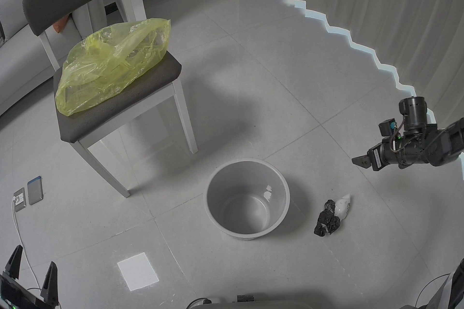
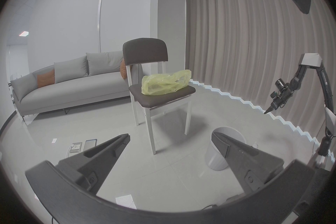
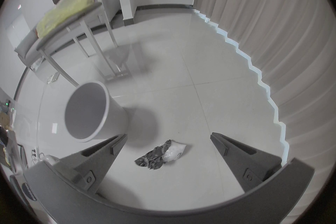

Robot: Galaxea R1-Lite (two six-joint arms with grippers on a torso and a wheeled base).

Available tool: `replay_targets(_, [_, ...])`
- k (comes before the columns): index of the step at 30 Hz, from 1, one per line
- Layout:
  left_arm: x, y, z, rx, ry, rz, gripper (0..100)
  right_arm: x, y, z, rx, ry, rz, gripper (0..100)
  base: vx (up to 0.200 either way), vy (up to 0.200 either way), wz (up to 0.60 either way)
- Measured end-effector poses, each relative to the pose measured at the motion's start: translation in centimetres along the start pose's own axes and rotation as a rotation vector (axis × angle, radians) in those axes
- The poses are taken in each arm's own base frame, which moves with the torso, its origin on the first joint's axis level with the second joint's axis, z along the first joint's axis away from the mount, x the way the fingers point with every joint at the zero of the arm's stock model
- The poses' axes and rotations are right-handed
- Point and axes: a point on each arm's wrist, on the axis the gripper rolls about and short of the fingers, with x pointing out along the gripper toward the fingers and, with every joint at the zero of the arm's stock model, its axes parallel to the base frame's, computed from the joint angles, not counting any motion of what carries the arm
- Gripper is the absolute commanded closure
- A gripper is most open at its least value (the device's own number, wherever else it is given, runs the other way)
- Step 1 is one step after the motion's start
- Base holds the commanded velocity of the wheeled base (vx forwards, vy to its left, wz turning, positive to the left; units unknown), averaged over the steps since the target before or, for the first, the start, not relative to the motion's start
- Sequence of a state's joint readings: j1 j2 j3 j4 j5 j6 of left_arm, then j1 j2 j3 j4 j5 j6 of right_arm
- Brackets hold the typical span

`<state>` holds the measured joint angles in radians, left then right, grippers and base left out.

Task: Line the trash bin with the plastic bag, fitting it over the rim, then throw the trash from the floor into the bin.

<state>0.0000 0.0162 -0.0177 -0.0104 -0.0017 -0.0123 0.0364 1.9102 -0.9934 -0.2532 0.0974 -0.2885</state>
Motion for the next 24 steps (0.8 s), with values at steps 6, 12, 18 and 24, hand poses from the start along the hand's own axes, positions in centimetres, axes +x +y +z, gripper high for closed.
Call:
replay_targets(6, [-0.4,0.0,2.1,-0.116,-0.108,-0.024,0,-6.2,1.3,-1.3,0.056,-0.052,0.026,0,0.0,0.0,0.0])
replay_targets(12, [-1.2,0.0,7.5,-0.133,-0.164,-0.046,0,-10.7,2.1,-2.3,0.078,-0.121,0.038,0,0.0,0.0,0.0])
replay_targets(18, [1.3,0.0,11.2,-0.032,-0.042,0.016,0,-14.2,2.9,-3.1,0.104,-0.193,0.043,0,0.0,0.0,0.0])
replay_targets(24, [6.6,0.0,13.3,0.015,0.139,0.077,0,-16.4,3.4,-3.7,0.126,-0.248,0.043,0,0.0,0.0,0.0])
